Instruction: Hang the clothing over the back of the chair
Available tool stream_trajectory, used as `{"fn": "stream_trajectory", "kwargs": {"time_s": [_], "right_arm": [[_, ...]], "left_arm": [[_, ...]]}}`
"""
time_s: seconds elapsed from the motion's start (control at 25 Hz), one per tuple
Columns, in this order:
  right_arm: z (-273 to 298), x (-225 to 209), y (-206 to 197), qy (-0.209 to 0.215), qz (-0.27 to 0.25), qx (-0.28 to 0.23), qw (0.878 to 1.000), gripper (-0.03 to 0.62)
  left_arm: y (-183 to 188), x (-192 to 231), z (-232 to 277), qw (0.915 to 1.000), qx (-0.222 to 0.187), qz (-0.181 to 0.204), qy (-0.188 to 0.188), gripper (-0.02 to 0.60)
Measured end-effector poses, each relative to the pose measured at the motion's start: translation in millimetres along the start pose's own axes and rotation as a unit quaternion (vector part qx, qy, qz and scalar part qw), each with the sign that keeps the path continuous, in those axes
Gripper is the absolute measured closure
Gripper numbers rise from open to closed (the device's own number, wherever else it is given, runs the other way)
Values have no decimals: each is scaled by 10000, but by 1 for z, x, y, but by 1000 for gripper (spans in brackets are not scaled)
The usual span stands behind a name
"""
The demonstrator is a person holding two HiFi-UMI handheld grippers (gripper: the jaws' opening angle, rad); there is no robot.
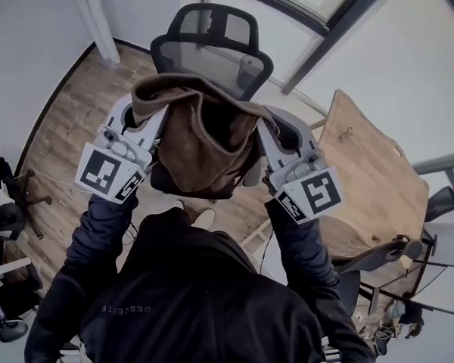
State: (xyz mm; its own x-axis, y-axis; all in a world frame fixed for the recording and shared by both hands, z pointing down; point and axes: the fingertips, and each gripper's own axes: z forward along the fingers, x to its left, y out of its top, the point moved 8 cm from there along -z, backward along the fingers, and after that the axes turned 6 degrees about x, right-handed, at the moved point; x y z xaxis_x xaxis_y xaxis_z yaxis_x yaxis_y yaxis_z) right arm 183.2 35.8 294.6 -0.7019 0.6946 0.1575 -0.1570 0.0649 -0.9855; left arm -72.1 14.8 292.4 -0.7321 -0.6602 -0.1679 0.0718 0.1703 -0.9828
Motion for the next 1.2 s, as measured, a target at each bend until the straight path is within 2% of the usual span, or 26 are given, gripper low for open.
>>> {"fn": "stream_trajectory", "kwargs": {"time_s": [0.32, 1.2], "right_arm": [[28, -42, -5, -76, -28, 60, 9999, 563], [140, -149, 23, -460, -234, 27, 9987, 563]], "left_arm": [[-4, 25, 47, 9999, 59, 103, -35, 551], [3, 141, 158, 9989, -175, 397, -199, 551]]}}
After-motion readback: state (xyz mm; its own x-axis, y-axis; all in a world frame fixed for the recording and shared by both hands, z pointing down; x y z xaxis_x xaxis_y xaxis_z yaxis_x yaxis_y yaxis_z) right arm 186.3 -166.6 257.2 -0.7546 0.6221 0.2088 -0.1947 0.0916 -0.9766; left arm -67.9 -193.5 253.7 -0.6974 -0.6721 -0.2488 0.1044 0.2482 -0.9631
